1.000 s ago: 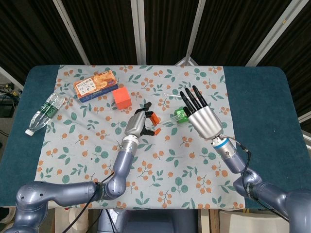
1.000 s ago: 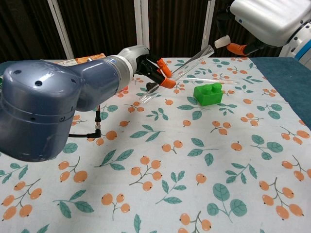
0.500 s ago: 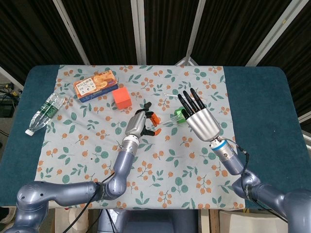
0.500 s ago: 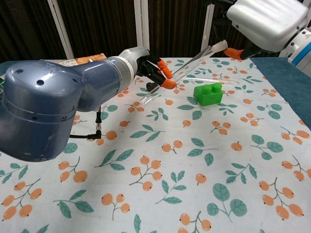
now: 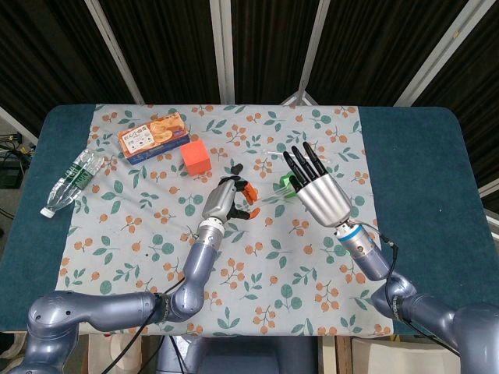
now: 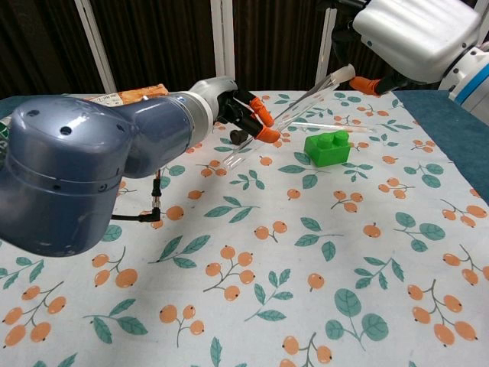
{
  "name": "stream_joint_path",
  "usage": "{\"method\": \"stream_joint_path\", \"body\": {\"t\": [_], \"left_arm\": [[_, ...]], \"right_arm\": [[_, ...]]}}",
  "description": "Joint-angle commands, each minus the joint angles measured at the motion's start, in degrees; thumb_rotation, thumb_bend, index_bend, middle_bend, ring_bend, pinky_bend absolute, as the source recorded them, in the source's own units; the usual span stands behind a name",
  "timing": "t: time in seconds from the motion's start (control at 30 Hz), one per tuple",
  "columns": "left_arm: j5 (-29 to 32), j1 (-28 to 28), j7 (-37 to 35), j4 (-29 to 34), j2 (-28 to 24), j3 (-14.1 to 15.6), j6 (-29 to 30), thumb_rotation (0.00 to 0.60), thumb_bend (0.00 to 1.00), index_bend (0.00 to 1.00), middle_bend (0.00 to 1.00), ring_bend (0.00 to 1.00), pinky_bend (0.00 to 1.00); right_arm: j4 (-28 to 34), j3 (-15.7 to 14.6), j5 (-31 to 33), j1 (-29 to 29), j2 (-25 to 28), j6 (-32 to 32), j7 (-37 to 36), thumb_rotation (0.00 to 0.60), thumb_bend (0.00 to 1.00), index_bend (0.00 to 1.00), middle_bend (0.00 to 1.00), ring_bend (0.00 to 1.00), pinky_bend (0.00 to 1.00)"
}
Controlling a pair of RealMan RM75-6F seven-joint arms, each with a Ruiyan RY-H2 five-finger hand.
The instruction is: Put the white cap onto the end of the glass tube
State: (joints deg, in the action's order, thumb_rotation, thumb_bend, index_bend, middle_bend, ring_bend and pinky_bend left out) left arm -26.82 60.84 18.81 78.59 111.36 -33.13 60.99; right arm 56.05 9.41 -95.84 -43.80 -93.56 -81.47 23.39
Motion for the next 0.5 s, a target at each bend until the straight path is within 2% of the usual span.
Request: {"method": "stream_joint_path", "body": {"t": [0.03,0.5], "left_arm": [[0.12,0.08,0.05,-0.03,0.09,-0.02,0.03,0.6,0.67,0.58,0.54,0.12,0.0],[1.71,0.96,0.52,-0.61,0.74,-0.79,0.09,0.6,0.67,0.58,0.54,0.12,0.0]], "right_arm": [[-0.11,-0.02,0.07,0.03,-0.02,0.05,-0.01,0.6,0.44,0.59,0.17,0.02,0.0],[-0.42,-0.36,-0.26,-0.03,0.01,-0.13,-0.5,0.6,0.44,0.59,0.17,0.02,0.0]]}}
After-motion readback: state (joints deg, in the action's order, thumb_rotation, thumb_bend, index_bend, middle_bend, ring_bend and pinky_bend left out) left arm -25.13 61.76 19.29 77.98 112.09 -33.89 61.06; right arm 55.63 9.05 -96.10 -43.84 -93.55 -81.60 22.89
